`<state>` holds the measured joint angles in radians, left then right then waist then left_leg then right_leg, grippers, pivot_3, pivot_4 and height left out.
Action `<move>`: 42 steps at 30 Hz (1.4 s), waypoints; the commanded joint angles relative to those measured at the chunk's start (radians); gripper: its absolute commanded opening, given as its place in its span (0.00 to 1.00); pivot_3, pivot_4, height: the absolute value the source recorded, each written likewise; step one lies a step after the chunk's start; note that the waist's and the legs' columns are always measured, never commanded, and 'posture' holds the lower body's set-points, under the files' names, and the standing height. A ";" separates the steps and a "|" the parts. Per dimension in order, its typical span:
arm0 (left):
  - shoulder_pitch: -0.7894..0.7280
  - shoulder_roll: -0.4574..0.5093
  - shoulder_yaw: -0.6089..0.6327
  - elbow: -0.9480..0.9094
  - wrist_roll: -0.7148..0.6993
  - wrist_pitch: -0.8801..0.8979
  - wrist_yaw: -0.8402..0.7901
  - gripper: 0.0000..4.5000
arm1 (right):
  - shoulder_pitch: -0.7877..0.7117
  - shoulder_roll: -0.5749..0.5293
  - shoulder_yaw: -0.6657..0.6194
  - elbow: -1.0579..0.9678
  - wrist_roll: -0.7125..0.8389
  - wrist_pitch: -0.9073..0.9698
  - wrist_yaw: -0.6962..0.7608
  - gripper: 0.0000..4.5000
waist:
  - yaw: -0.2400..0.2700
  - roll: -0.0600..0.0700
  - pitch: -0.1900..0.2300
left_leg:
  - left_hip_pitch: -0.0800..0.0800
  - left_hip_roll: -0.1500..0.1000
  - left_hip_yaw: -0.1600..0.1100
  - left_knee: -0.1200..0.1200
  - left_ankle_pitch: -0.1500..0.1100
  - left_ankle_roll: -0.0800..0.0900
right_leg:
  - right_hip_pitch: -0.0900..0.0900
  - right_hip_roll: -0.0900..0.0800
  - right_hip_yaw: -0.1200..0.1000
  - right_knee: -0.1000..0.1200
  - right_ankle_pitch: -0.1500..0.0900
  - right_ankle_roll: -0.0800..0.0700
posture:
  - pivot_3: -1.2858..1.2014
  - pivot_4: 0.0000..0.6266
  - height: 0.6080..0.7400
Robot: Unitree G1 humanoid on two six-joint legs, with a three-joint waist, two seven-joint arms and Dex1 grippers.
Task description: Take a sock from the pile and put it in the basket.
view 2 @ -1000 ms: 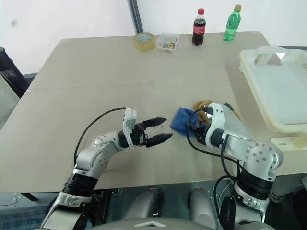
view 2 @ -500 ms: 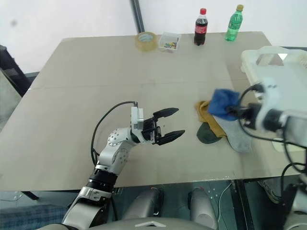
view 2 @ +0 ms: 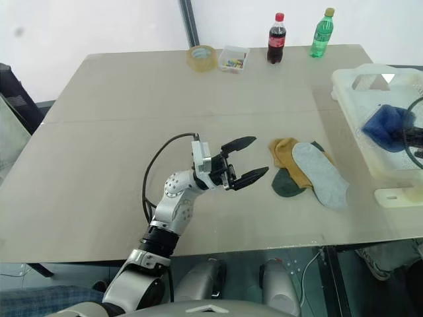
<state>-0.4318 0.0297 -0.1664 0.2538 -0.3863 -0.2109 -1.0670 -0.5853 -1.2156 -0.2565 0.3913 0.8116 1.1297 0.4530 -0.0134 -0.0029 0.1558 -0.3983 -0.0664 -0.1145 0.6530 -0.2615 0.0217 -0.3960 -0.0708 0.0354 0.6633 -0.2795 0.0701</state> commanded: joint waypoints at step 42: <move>0.633 0.460 0.213 -0.596 -0.033 0.402 0.260 1.00 | 1.192 0.514 -0.348 -0.767 -0.176 -0.803 0.687 0.98 | 0.028 0.000 0.001 | 0.008 0.004 0.001 0.001 -0.002 0.002 | 0.006 -0.002 0.006 -0.001 0.002 0.003 | 0.52 0.24 1.00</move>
<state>0.1700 0.4786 0.0037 -0.2664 -0.4101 0.1983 -0.8256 0.5928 -0.7007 -0.5613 -0.3881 0.6337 0.3919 1.0813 0.0142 -0.0027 0.1572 -0.3890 -0.0626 -0.1134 0.6536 -0.2633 0.0233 -0.3887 -0.0731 0.0421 0.6616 -0.2780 0.0726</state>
